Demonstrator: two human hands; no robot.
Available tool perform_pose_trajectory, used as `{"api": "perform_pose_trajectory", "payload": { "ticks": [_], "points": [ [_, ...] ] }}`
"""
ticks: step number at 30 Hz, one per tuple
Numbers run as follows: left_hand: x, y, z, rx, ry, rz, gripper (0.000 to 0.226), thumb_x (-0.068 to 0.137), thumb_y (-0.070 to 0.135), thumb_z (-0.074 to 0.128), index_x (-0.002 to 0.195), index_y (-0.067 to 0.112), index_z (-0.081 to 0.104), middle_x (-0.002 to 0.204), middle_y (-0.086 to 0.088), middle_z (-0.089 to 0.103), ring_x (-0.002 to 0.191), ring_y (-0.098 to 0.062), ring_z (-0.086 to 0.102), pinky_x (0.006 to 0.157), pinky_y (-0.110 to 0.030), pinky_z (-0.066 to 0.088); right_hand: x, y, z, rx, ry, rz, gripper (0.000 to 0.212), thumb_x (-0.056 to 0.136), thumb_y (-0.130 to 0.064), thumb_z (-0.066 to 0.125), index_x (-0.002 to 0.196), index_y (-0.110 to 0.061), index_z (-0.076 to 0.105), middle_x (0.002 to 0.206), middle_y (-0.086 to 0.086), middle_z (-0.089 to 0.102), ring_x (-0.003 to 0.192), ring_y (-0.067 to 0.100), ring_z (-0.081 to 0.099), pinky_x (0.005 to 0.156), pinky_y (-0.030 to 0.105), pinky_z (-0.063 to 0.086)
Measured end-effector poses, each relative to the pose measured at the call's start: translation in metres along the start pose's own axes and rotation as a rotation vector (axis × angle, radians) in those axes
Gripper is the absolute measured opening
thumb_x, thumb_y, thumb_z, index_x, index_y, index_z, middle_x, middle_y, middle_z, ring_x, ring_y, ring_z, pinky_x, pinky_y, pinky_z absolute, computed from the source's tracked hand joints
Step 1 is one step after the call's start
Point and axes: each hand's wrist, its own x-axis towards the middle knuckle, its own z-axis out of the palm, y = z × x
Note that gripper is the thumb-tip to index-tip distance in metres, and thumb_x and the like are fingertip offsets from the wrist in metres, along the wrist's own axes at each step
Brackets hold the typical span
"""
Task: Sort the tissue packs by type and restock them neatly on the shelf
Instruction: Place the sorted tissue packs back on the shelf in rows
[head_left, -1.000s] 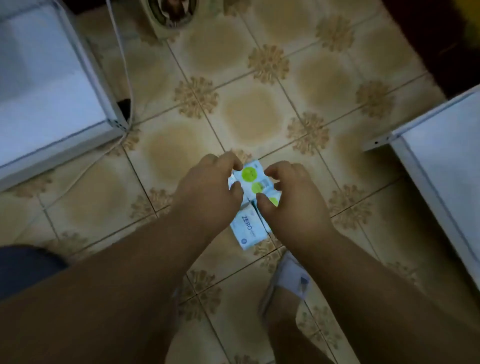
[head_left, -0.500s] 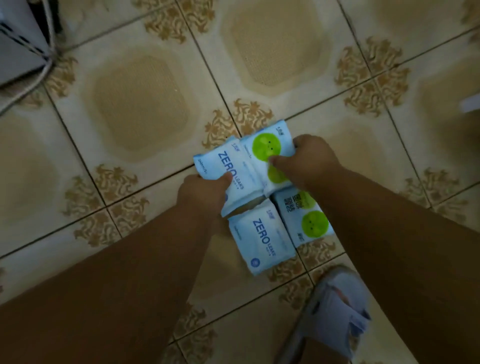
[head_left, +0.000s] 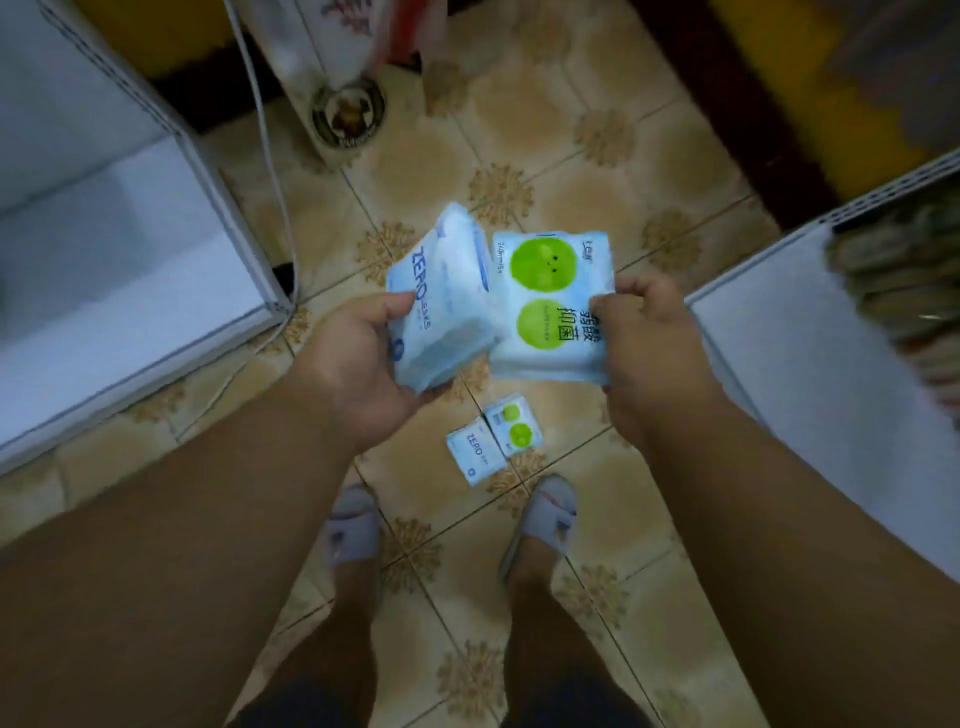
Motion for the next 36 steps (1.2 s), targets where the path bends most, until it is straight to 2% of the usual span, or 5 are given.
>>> {"api": "perform_pose_trajectory", "payload": {
  "ticks": [11,15,21,25,36],
  "points": [
    [-0.281,0.164,0.192,0.227,-0.469,0.404,0.034,0.097,0.031,0.053,0.126,0.018,0.063,0.121,-0.012,0.069,0.106,-0.033,0.068,0.091,-0.049,0.054,-0.232,-0.275,-0.123,0.251,-0.102,-0.467,0.055,0.08,-0.027,0.073,0.131,-0.03,0.051,0.112,0.0,0.071,0.09,0.023,0.072,0.06,0.034,0.053],
    [-0.338,0.183,0.219,0.267,-0.767,0.19,0.072,0.086,0.067,0.037,0.132,0.016,0.059,0.126,-0.014,0.066,0.115,-0.035,0.063,0.085,-0.055,0.056,-0.294,-0.288,-0.153,0.264,0.054,-0.557,0.054,0.073,-0.028,0.08,0.123,-0.03,0.06,0.108,0.008,0.073,0.089,0.029,0.072,0.064,0.04,0.057],
    [-0.39,0.146,0.255,0.308,-0.784,0.237,0.041,0.092,0.028,0.059,0.128,0.008,0.062,0.114,-0.017,0.071,0.098,-0.035,0.071,0.071,-0.051,0.06,-0.372,-0.272,-0.197,0.618,0.324,-0.511,0.049,0.067,-0.016,0.083,0.108,-0.016,0.056,0.096,0.011,0.075,0.083,0.033,0.068,0.073,0.059,0.054],
    [-0.42,0.119,0.291,0.318,-0.826,0.297,0.037,0.095,0.023,0.058,0.129,0.008,0.057,0.118,-0.018,0.07,0.104,-0.038,0.069,0.079,-0.056,0.058,-0.427,-0.264,-0.241,0.807,0.431,-0.6,0.051,0.064,-0.012,0.077,0.11,-0.013,0.056,0.1,0.011,0.074,0.074,0.02,0.072,0.058,0.034,0.057],
    [-0.521,0.027,0.454,-0.045,-0.835,0.54,0.039,0.094,0.01,0.061,0.132,0.015,0.052,0.117,-0.017,0.069,0.101,-0.037,0.069,0.081,-0.067,0.053,-0.5,-0.263,-0.427,0.786,0.607,-0.822,0.035,0.082,0.002,0.069,0.107,-0.019,0.054,0.094,0.002,0.072,0.075,0.018,0.072,0.064,0.037,0.059]
  ]
}}
